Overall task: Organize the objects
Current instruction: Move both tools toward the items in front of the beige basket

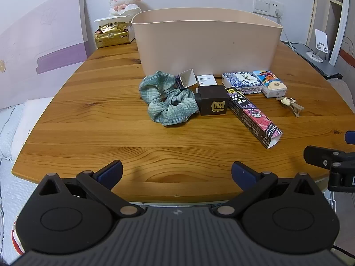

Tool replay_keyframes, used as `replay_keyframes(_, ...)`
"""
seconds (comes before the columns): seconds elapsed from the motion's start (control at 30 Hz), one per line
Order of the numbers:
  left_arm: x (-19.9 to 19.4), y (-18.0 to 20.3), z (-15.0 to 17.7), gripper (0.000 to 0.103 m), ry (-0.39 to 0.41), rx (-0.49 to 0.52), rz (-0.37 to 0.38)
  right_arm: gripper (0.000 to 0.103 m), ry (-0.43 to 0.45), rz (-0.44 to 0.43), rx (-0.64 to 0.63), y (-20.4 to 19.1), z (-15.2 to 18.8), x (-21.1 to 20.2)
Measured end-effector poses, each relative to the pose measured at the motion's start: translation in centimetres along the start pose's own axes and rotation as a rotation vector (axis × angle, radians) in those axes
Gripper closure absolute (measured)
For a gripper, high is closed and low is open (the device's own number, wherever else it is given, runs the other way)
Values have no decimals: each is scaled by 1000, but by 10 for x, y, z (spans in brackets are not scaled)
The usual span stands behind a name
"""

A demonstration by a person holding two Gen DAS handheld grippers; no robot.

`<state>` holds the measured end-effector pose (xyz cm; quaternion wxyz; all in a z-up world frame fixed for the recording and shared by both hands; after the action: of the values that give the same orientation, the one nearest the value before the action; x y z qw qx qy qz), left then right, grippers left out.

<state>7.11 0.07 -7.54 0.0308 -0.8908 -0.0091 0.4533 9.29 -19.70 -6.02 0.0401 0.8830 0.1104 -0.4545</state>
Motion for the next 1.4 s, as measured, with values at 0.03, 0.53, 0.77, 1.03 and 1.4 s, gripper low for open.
replay_keyframes(0.03, 0, 0, 0, 0, 0, -1, 0, 0, 0, 0, 0, 0, 0, 0)
replay_keyframes(0.53, 2, 1, 0, 0, -2, 0, 6, 0, 0, 0, -1, -1, -1, 1)
replay_keyframes(0.77, 2, 1, 0, 0, -5, 1, 9, 0, -2, -2, -6, -2, -2, 2)
replay_keyframes(1.03, 2, 0, -1, 0, -5, 0, 8, 0, -2, -2, -7, -2, -2, 3)
replay_keyframes(1.4, 2, -2, -1, 0, -5, -2, 6, 0, 4, -1, -9, -4, -3, 1)
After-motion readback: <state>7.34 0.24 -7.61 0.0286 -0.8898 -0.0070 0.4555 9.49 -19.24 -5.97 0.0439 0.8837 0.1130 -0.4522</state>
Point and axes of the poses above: each gripper's, at about its wrist camera, not at the fingertips, and x roughly the way its jaws point, y to its right, z to its underside, the point moved 10 cm from there along x, roughly the way its jaws point, and after that the axes turned 8 degrees about -y, right-handed, at the moved point
